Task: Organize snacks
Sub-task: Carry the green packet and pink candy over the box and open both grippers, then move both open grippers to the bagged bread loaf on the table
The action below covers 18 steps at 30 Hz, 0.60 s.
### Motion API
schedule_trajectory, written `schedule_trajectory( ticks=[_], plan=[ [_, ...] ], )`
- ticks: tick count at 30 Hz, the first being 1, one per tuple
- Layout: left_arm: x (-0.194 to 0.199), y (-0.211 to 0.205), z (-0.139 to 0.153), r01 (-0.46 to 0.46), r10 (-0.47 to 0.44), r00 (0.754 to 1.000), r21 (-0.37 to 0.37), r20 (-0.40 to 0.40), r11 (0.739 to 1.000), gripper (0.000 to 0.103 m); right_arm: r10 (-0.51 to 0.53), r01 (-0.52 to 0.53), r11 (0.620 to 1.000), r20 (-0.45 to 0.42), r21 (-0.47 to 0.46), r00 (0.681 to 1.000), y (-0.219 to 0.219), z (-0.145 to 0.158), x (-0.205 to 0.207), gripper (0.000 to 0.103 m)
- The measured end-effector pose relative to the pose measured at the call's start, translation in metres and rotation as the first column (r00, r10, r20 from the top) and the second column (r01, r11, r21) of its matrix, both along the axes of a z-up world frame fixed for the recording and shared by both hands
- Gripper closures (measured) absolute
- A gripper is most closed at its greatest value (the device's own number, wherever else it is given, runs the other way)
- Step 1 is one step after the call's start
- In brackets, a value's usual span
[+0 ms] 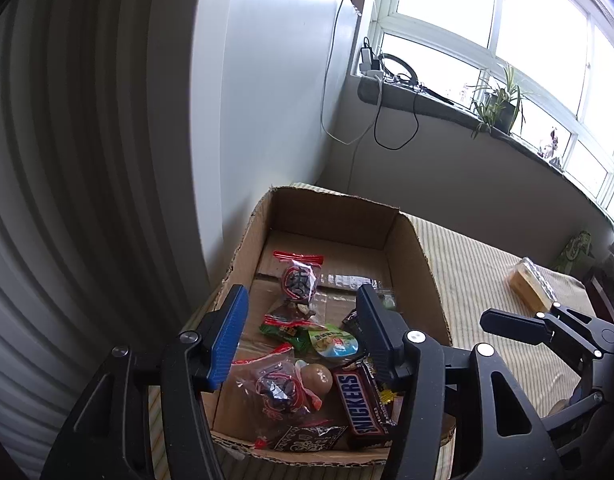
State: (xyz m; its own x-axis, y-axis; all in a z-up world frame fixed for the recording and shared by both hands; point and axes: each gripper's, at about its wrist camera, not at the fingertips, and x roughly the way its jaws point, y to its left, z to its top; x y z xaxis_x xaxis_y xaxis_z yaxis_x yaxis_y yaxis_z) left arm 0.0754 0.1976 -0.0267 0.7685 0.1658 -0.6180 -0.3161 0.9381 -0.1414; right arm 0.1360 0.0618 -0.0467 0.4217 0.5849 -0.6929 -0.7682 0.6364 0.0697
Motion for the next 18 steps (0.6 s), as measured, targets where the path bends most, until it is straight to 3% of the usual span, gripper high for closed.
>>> schedule_trajectory(
  ticks=[4,14,18],
  plan=[
    [0.000,-0.003,0.003,-0.005,0.005,1.000,-0.017,0.006,1.000,0.041,-0.043,0.043,0.999,0.003,0.010,0.999,-0.025,0.003,0.003,0.020],
    [0.011,-0.048,0.008,0.075,-0.074,0.997,-0.058,0.024,0.995,0.039,-0.235,0.236,0.968,-0.012,0.081,0.972,-0.137,0.014,0.034,0.020],
    [0.023,-0.080,0.010,0.134,-0.131,0.991,-0.063,0.037,0.989,0.029,-0.313,0.314,0.945,-0.026,0.095,0.949,-0.183,0.015,0.049,0.020]
  ],
)
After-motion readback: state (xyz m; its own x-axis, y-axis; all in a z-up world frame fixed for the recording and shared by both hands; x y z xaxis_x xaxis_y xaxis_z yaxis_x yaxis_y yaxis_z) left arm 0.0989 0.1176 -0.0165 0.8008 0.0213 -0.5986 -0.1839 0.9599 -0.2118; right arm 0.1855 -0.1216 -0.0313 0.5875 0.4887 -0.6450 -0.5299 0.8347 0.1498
